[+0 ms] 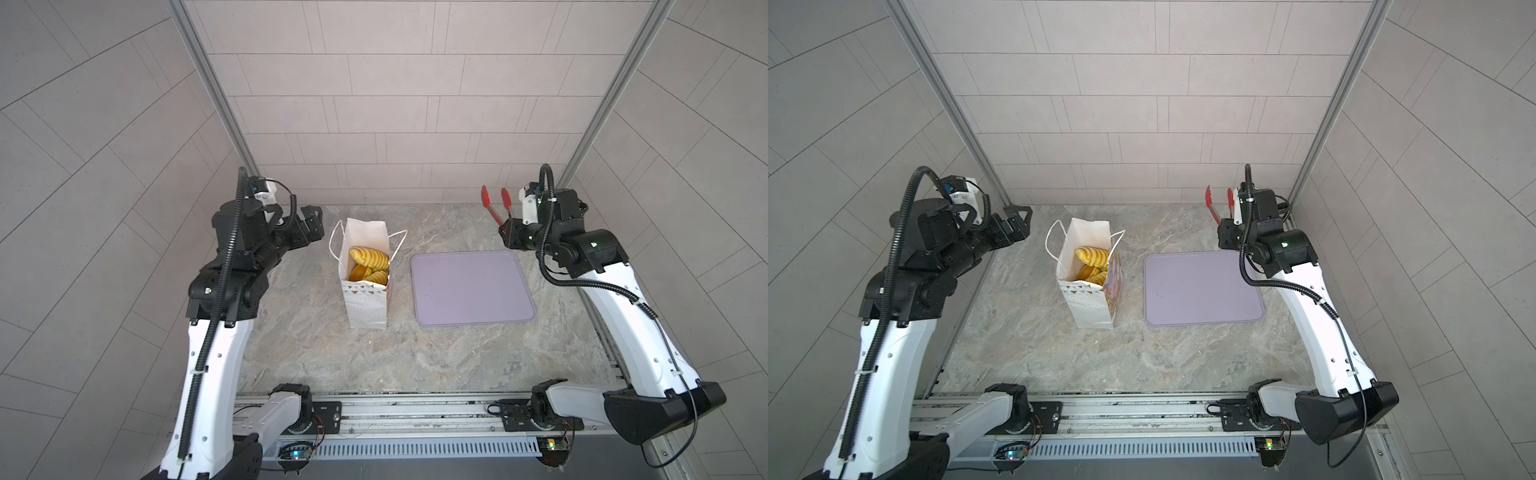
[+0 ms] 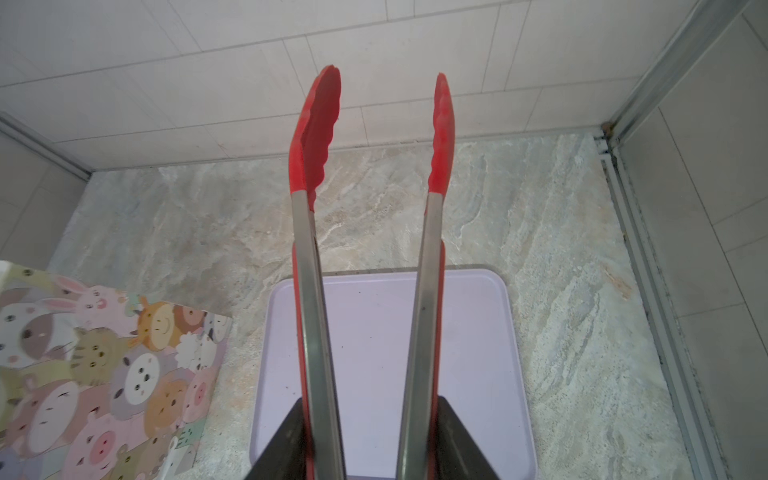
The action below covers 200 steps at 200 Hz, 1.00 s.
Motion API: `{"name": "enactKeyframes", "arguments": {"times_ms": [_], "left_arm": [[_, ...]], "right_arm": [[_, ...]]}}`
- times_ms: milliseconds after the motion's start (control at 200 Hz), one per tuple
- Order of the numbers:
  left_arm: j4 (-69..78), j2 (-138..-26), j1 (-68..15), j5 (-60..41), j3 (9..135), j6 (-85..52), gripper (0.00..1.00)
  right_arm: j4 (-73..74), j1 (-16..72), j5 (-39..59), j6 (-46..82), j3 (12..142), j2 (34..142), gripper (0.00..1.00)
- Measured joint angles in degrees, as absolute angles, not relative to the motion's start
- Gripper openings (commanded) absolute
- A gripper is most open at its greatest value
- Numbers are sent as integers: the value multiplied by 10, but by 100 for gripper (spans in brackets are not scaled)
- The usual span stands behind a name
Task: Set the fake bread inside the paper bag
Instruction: 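Swing the tongs away to the table corner while the left gripper releases the bag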
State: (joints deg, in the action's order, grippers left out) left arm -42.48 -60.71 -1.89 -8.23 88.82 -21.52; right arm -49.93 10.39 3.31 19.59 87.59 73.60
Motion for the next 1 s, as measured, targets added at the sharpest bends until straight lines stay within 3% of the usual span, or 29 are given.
{"name": "enactKeyframes", "arguments": {"times_ms": [375, 711, 1001], "left_arm": [[-288, -643, 72, -86, 679, -307, 100], [-161, -686, 89, -78, 597, -357, 100], [-90, -686, 92, -96, 552, -389, 100]], "right_arm": [[-402, -73, 22, 219, 734, 801, 47], [-366, -91, -30, 157, 866, 1042, 47], [-377, -122, -13, 51, 957, 1134, 47]]}}
